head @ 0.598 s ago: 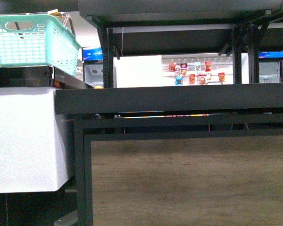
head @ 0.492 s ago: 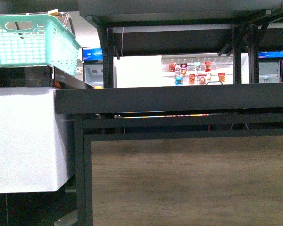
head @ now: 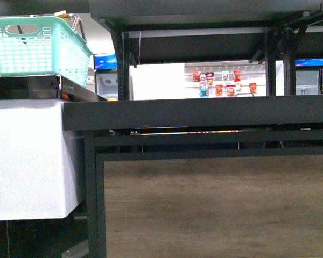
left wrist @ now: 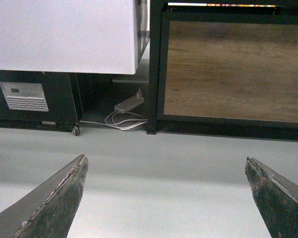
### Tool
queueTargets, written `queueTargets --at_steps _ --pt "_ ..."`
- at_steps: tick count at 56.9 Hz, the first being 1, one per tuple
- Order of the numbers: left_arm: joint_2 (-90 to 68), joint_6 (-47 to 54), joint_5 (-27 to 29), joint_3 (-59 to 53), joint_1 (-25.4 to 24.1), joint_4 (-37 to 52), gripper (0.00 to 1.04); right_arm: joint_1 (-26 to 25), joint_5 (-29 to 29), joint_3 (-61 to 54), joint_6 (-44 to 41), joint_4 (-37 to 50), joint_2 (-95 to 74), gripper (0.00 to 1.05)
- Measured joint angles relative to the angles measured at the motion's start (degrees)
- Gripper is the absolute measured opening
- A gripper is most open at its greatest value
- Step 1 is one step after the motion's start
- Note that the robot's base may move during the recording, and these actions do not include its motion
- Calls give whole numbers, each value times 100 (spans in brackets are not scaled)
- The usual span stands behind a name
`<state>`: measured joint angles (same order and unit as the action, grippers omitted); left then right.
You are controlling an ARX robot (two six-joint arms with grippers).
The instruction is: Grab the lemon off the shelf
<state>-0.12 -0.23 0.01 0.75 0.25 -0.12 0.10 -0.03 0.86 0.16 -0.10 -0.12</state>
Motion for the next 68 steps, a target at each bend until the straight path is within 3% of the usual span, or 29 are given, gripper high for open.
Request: queueTargets --at_steps 68 --pt "0 0 -2 0 0 0 97 0 4 2 0 0 0 97"
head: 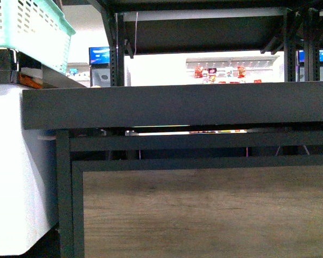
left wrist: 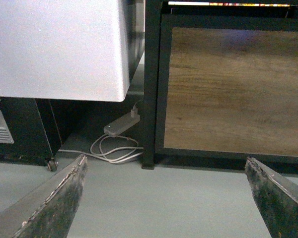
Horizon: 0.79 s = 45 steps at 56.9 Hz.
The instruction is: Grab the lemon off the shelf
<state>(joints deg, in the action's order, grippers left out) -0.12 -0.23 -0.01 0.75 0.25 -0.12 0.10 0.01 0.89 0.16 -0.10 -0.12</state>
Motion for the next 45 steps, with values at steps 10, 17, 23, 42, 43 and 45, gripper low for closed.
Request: queueTargets --at_steps 10,17,23,42,43,45 --pt "0 0 0 0 -2 0 97 0 -4 -2 0 0 0 97" --pt "0 0 2 0 -2 0 97 0 -4 -2 0 0 0 97" --pt "2 0 0 0 0 0 97 0 -2 -2 0 0 2 97" --pt "2 0 2 0 -2 0 97 0 -4 -2 0 0 0 97" --pt "2 0 11 0 -2 0 97 0 -4 -2 0 0 0 97" --pt "2 0 2 0 -2 0 97 0 -4 0 0 0 0 97"
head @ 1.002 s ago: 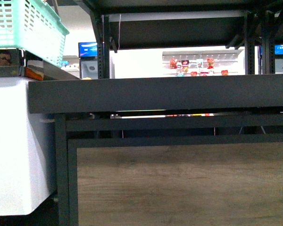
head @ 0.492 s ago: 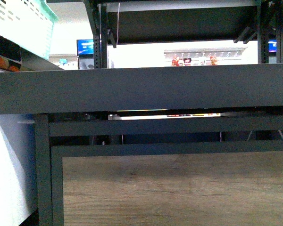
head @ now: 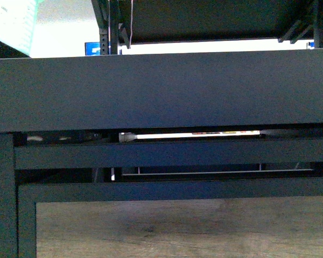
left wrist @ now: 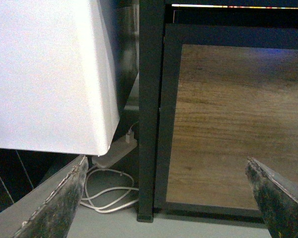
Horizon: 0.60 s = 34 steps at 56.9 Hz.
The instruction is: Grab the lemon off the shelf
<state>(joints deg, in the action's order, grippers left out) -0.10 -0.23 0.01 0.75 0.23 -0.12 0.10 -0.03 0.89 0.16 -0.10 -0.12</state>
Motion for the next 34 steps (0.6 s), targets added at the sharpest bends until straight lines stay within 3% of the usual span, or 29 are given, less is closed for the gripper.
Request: queueTargets --at_steps 34 --pt "0 0 0 0 0 0 97 0 11 -2 0 0 -2 97"
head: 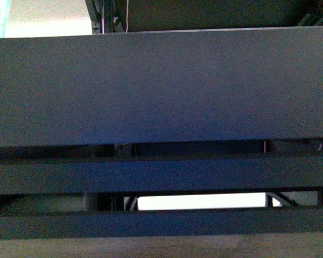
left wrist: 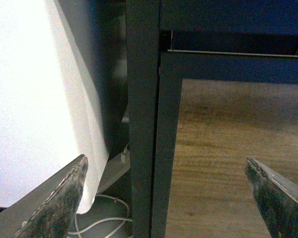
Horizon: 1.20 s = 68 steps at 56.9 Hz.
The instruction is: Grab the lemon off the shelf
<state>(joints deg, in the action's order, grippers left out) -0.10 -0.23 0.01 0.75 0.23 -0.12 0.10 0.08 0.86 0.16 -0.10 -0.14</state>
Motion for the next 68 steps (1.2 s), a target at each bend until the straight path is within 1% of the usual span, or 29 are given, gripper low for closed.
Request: queueTargets --at_steps 68 --pt "0 0 0 0 0 0 97 0 -9 2 -2 -2 -2 97"
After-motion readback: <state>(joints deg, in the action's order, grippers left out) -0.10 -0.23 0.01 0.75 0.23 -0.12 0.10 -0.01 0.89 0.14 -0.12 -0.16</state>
